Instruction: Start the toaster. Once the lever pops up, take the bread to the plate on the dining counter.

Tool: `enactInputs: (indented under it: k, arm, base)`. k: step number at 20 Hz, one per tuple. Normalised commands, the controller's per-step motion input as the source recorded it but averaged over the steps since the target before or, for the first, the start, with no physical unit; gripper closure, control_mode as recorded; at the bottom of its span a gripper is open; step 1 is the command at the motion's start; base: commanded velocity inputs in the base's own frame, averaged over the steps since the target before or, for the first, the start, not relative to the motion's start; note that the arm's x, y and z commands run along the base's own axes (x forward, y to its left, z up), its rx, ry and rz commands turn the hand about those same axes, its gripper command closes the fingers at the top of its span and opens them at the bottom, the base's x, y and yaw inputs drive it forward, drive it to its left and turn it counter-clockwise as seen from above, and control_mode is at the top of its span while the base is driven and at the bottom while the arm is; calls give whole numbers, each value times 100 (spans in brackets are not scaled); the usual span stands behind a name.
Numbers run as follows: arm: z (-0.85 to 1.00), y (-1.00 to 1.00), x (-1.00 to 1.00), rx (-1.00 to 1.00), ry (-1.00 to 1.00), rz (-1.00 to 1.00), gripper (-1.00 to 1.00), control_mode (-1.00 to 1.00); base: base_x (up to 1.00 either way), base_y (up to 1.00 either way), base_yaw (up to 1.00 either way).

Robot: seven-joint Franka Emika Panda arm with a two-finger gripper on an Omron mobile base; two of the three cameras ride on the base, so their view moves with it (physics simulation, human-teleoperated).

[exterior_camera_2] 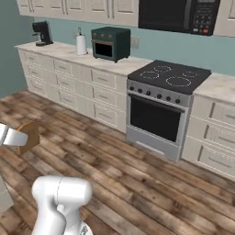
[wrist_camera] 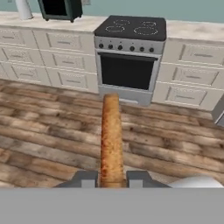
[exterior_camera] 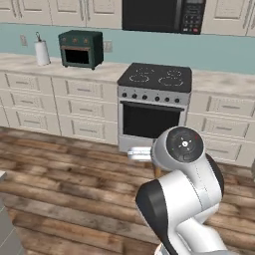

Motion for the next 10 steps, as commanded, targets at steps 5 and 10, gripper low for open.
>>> enactInputs:
  k: [5,10]
  arm:
    - [0,0,0,0,0,0,100,100]
    - [0,0,0,0,0,0,100,100]
  base:
    - [38,18,43]
    - [37,15,42]
